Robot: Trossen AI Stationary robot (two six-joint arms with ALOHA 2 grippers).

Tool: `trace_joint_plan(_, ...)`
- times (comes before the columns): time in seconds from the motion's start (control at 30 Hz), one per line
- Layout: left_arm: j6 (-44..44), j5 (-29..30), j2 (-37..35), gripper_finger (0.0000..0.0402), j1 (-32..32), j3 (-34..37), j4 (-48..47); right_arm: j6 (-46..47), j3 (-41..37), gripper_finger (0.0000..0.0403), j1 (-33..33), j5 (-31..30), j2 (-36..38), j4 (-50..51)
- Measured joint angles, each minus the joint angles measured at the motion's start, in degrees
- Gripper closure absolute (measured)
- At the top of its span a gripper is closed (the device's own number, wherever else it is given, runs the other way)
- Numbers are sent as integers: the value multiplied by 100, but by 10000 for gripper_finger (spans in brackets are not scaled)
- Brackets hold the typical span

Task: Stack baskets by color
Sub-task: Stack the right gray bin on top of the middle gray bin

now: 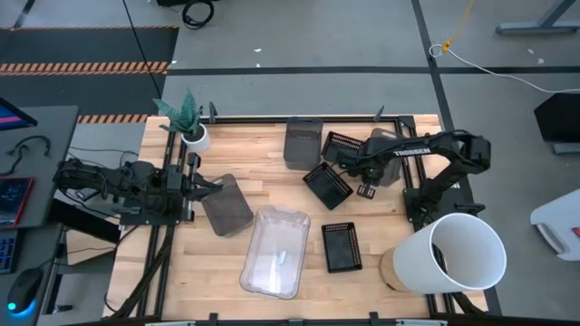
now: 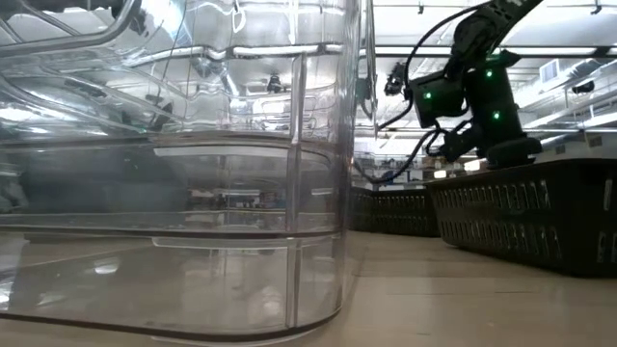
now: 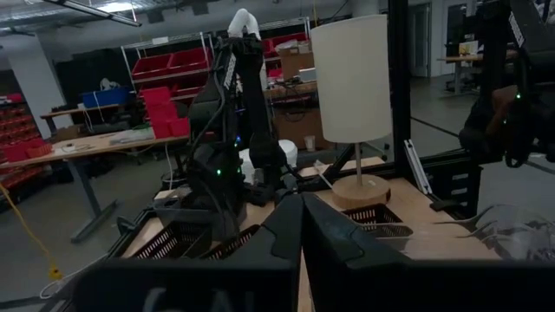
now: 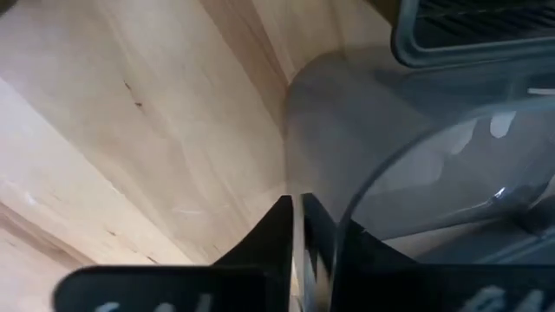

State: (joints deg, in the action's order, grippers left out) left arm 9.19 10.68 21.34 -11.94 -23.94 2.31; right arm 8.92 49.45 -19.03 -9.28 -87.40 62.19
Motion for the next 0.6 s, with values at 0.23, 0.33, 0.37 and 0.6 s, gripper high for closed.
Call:
trace_joint_plan(0.23, -2, 0, 0, 380, 0, 0, 0, -102, 13, 393, 4, 59, -146, 0)
trace_joint_plan(0.33, -2, 0, 0, 382, 0, 0, 0, -100, 11, 391, 5, 57, -141, 7)
trace_joint_plan(0.37, -2, 0, 0, 383, 0, 0, 0, -100, 11, 393, 2, 60, -137, 7)
trace_joint_plan(0.6, 0, 0, 0, 388, 0, 0, -2, -15, 21, 397, 1, 56, -152, 257)
